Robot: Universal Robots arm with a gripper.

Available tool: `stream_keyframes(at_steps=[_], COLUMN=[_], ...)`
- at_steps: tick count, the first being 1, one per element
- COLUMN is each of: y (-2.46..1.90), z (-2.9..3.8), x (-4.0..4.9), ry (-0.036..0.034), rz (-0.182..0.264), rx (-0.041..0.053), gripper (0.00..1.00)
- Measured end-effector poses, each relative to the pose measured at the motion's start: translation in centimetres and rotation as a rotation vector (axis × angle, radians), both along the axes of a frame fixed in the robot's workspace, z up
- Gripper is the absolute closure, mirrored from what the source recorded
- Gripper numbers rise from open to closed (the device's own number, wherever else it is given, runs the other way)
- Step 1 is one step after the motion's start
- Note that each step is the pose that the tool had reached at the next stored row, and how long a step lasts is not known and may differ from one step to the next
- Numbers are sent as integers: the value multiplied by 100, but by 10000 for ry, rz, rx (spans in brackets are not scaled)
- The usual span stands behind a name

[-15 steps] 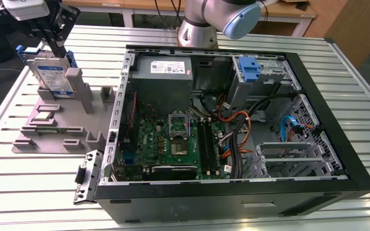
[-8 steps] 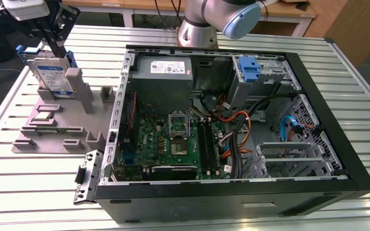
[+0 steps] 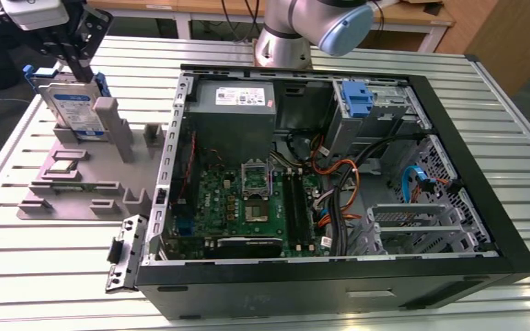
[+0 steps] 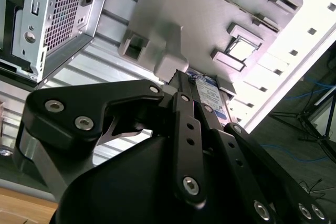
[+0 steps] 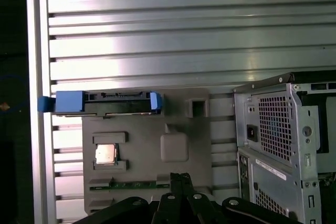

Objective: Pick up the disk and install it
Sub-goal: 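Reach for the disk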

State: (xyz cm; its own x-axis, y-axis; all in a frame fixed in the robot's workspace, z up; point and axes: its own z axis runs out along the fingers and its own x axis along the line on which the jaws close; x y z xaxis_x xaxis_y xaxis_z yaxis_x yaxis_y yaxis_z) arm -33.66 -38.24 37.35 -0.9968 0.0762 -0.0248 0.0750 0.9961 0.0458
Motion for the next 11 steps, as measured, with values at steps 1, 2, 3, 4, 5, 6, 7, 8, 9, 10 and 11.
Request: stream_keyframes(at_steps=[1,2,3,4,5,6,7,8,9,10,11], y=[7,13,20,26,33,39,46,51,56,60,64], z=[-3,-7,-10,-14,-18,-22,-26,-32,-37,-43,-48], x=[-12,-25,-37,-49,-60,-72,-84,-96,-107,-117,-127], ry=[0,1,1,1,2,2,3,2,2,2,1], rz=[0,-1,-1,-1,-1,-1,-1,-1,-1,-1,-1], rx=[0,-1,-1,-1,-1,-2,-2,-1,-1,-1,-1], gripper=[89,89,89,89,89,89,89,89,89,89,89])
